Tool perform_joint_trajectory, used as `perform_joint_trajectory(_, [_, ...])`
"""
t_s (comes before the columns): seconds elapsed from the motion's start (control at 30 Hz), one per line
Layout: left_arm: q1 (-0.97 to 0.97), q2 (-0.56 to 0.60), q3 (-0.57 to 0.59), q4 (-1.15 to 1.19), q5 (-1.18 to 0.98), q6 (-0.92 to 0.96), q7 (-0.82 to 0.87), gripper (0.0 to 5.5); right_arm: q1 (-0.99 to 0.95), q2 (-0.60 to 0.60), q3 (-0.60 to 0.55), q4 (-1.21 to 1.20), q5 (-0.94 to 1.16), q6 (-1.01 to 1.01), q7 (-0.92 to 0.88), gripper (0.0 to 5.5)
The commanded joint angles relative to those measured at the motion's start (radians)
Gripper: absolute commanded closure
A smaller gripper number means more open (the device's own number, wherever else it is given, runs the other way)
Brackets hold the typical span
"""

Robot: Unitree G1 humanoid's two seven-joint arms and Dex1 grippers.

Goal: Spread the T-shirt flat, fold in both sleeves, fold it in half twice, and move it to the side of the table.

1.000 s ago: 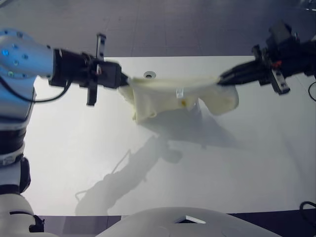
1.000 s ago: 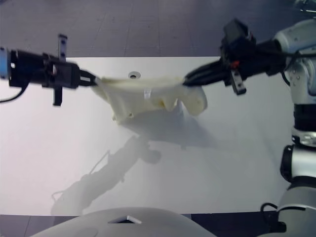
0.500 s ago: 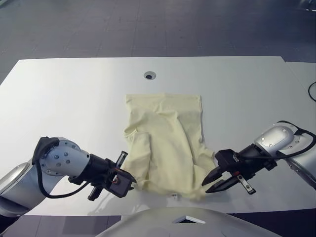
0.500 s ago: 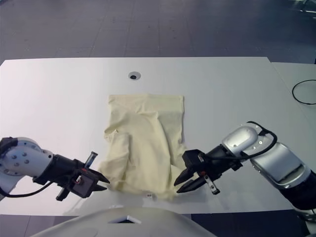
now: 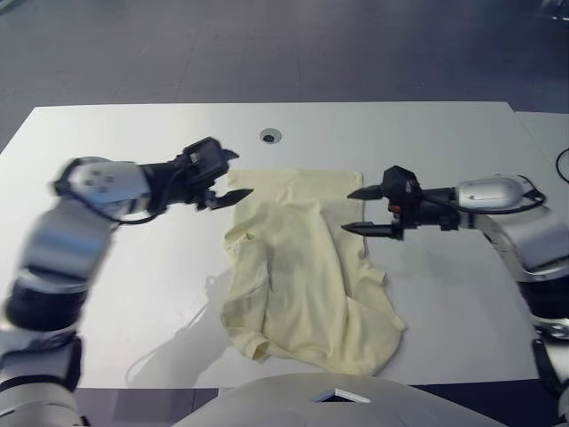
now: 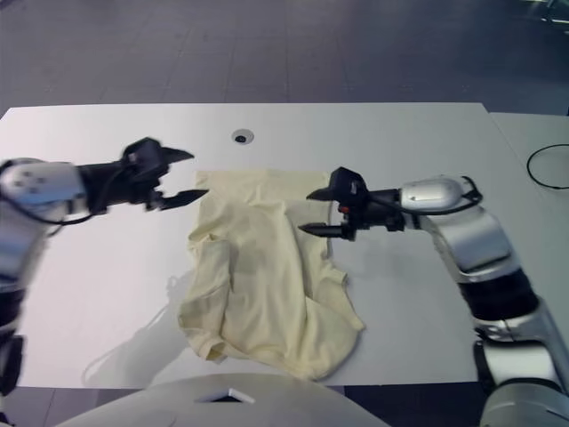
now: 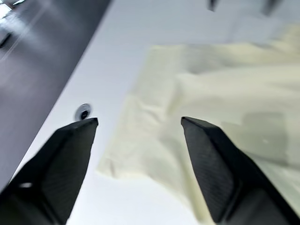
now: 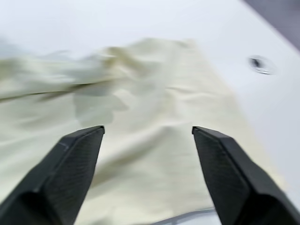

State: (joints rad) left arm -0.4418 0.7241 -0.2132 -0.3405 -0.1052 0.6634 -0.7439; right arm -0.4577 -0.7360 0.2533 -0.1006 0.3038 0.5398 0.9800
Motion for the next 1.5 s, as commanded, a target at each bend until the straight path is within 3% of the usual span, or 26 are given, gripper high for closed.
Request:
perform_joint_trajectory(0.03, [-0.103,-0.09,-0.141,0.354,0.18,-0.192,0.092,1.37,-0.204,0.145,0.062,0.461,-0.212,-0.262,-0.154,1.33])
perform_joint_trajectory(0.17, [-0.258,-0.157,-0.21,0.74,0.269,-0.37,0.086,0.66,-0.366,0.238,0.079,0.847,-0.32,-0.454,-0.242,0.64])
perform_joint_trajectory(0.3, [-0.35,-0.202,-0.239,0.993,0.302,-0.477,0.037,0.11,-0.438,0.292,0.096,1.048,-0.381,-0.554,-0.266,0.11])
perform_joint_trajectory(0.53, [-0.472,-0.3,-0.281,1.396,0.414,-0.667,0.088,0.11,-0.509,0.354,0.159,1.307,-0.544,-0.622,-0.325,0.11])
perform_joint_trajectory(0.63, [-0.53,-0.348,-0.272,1.52,0.446,-0.692,0.168,0.11,-0.542,0.375,0.177,1.384,-0.611,-0.603,-0.454,0.11])
perform_joint_trajectory(0.8, [-0.603,-0.399,-0.245,1.628,0.479,-0.7,0.328,0.11,-0.592,0.393,0.168,1.443,-0.686,-0.584,-0.72,0.11])
perform_joint_trajectory(0.97, [-0.651,-0.421,-0.121,1.635,0.405,-0.779,0.466,0.11,-0.625,0.403,0.086,1.437,-0.652,-0.63,-0.796,0.11])
perform_joint_trajectory(1.13, [-0.645,-0.401,0.015,1.571,0.3,-0.886,0.424,0.11,-0.619,0.393,-0.007,1.364,-0.581,-0.732,-0.741,0.11])
perform_joint_trajectory(1.23, [-0.531,-0.316,0.021,1.394,0.289,-0.858,0.302,0.11,-0.55,0.369,-0.064,1.194,-0.502,-0.749,-0.618,0.11])
perform_joint_trajectory(1.3, [-0.335,-0.262,0.039,1.058,0.256,-0.687,0.222,0.11,-0.413,0.341,-0.105,0.913,-0.398,-0.626,-0.477,0.11])
perform_joint_trajectory(1.37, [-0.104,-0.239,0.097,0.61,0.159,-0.344,0.178,0.11,-0.233,0.308,-0.13,0.558,-0.273,-0.424,-0.37,0.11])
perform_joint_trajectory(1.5, [0.209,-0.238,0.216,-0.058,-0.086,0.247,0.175,0.11,0.053,0.276,-0.178,0.113,-0.136,-0.134,-0.356,0.11])
